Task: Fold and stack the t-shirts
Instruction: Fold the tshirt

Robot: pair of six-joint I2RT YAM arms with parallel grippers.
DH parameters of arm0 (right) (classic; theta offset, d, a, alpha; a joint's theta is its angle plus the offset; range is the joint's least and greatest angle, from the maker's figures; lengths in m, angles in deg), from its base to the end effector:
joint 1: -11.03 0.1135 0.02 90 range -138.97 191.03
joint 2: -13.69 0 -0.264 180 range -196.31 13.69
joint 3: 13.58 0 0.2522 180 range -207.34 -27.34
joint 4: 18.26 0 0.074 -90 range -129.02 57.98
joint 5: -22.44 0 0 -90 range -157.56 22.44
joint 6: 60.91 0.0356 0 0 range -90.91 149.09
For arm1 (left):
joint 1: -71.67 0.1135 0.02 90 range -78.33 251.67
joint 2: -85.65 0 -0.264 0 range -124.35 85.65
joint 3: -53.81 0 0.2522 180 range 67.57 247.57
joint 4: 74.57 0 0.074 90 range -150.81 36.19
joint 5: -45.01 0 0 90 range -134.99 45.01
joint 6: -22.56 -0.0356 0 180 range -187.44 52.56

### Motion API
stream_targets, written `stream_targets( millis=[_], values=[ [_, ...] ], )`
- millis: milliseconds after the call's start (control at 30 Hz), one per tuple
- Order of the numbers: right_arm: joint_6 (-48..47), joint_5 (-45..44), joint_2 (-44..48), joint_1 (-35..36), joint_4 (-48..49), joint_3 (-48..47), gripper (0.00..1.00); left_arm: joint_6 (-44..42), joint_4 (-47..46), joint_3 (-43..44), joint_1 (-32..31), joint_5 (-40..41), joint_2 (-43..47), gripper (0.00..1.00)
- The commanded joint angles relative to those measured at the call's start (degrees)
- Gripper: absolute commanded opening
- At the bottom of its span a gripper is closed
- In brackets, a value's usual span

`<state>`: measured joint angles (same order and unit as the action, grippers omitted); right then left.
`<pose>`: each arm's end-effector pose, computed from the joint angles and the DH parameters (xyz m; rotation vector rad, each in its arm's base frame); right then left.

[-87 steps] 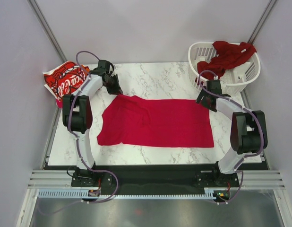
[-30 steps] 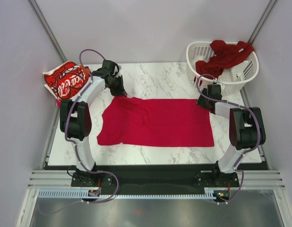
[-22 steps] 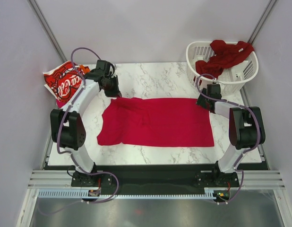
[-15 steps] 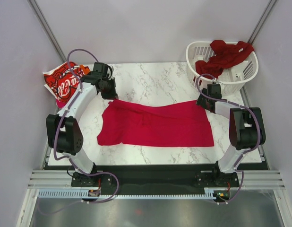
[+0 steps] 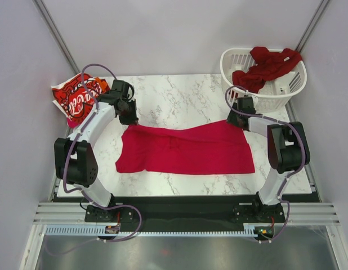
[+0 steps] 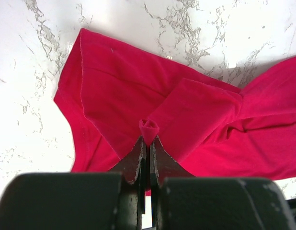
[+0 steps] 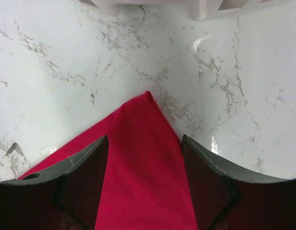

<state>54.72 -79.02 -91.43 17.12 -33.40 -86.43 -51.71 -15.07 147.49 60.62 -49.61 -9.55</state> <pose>0.3744 0.0328 0.1535 0.4946 2.3249 0.0238 0.3421 -0.0697 0.2739 -0.0808 2.6546 -0.2632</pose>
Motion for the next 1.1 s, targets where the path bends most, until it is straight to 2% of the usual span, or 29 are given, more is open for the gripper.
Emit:
stream_targets(
  millis=[0,167,267,367,400,667,700,767,800,1067],
  values=[
    [-2.7,1.9,-3.7,0.2,3.0,-5.5,0.7,-2.4,-0.2,-0.8,0.2,0.8,1.1,0.02],
    [-2.6,0.7,-6.8,0.2,1.6,-9.8,0.67,-2.4,-0.2,-1.1,0.2,0.8,1.0,0.02],
    [-2.7,2.0,-10.1,0.2,-2.6,-13.8,0.63,-2.4,-0.2,-1.4,0.2,0.8,1.5,0.02],
    [-2.5,3.2,-12.9,0.2,-4.7,-17.0,0.53,-2.4,-0.2,-1.4,0.2,0.8,1.5,0.02],
    [-2.5,3.3,-13.4,0.2,-5.1,-17.6,0.46,-2.4,-0.2,-1.5,0.2,0.8,1.5,0.02],
    [-1.4,6.3,-16.4,0.3,-6.6,-19.0,0.23,-2.4,-0.2,-1.5,0.2,0.8,1.4,0.02],
    [-1.2,6.5,-16.9,0.5,-6.6,-19.0,0.16,-2.4,-0.2,-1.4,0.2,0.8,1.3,0.02],
    [-1.5,5.7,-16.4,0.9,-6.3,-18.6,0.08,-2.4,-0.2,-1.7,0.2,0.8,1.3,0.02],
    [-1.5,5.5,-16.1,1.1,-6.2,-18.5,0.0,-2.4,-0.2,-1.7,0.2,0.8,1.2,0.02],
    [-5.8,0.9,-10.7,2.8,-9.6,-20.1,0.0,-2.4,-0.2,-0.8,0.2,0.8,1.7,0.02]
  ],
)
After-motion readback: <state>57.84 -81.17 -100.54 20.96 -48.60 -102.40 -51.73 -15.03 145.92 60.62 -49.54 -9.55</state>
